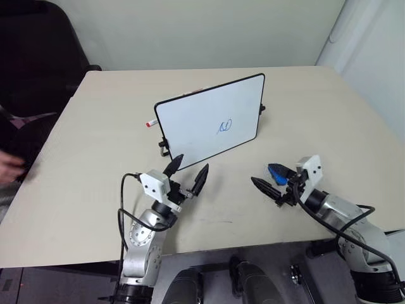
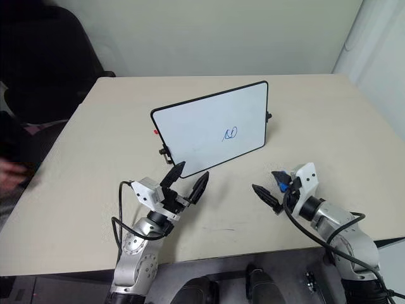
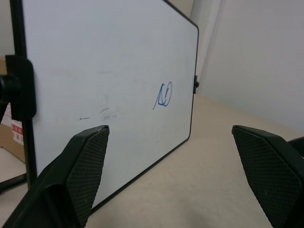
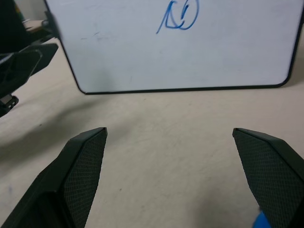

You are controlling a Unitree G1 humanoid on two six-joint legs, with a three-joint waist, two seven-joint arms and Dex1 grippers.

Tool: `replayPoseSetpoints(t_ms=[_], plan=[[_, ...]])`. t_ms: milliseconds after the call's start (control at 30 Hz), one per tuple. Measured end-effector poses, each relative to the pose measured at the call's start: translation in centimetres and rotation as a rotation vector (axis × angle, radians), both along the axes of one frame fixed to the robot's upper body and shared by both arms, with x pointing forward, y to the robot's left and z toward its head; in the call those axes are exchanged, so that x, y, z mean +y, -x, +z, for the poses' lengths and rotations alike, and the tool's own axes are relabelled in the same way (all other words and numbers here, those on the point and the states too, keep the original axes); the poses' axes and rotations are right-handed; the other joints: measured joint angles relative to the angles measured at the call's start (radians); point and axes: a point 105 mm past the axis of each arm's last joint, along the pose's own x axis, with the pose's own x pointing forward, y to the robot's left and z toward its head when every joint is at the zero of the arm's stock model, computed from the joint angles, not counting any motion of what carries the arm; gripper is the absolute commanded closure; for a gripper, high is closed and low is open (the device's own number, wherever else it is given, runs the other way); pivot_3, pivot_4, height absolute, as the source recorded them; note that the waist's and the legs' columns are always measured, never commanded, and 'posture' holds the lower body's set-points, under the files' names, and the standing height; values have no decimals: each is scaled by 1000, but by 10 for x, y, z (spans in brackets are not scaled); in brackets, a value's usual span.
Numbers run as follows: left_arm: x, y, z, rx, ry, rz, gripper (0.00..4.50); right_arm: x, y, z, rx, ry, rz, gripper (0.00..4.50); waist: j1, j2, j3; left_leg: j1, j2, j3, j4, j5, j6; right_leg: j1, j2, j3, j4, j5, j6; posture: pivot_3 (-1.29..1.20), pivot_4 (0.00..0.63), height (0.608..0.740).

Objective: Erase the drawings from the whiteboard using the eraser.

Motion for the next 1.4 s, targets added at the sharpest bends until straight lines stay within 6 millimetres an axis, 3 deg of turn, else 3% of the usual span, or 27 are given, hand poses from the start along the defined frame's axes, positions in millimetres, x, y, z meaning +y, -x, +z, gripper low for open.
replayPoseSetpoints(t_ms=[233, 633, 800, 1033, 1133, 1400], plan=[[-2, -3, -2, -4, 12, -5, 0, -5, -12, 9, 11, 33, -43, 23, 0, 0, 0, 0, 0, 0, 0, 0, 0, 0, 0, 0, 0, 1, 1, 0, 150, 740], [-8, -1, -3, -12, 27, -23, 0, -45, -40, -1, 400, 165, -255, 23, 2, 0, 0, 0, 0, 0, 0, -1, 2, 0, 0, 0, -1, 3, 4, 0, 150, 740], [-12, 1, -3, -12, 31, -42, 0, -48, -35, -12, 520, 212, -257, 23, 3, 0, 0, 0, 0, 1, -1, -2, 3, -1, 0, 0, -2, 3, 5, 0, 150, 740], [-12, 3, -8, 4, 36, -43, 0, -41, -41, -17, 551, 284, -244, 23, 4, 1, 0, 0, 0, 1, -1, -2, 4, -1, 0, 0, -2, 3, 5, 0, 150, 740], [-12, 4, -10, 11, 37, -40, 0, -37, -42, -17, 548, 310, -234, 598, 4, 1, 0, 0, 0, 2, -1, -3, 4, -1, 0, 0, -2, 3, 5, 0, 150, 740], [-10, 7, -8, 6, 38, -34, 0, -36, -43, -20, 542, 371, -216, 3401, 4, 1, 0, 0, 0, 1, -1, -3, 4, -1, 0, 0, -2, 3, 5, 0, 150, 740]])
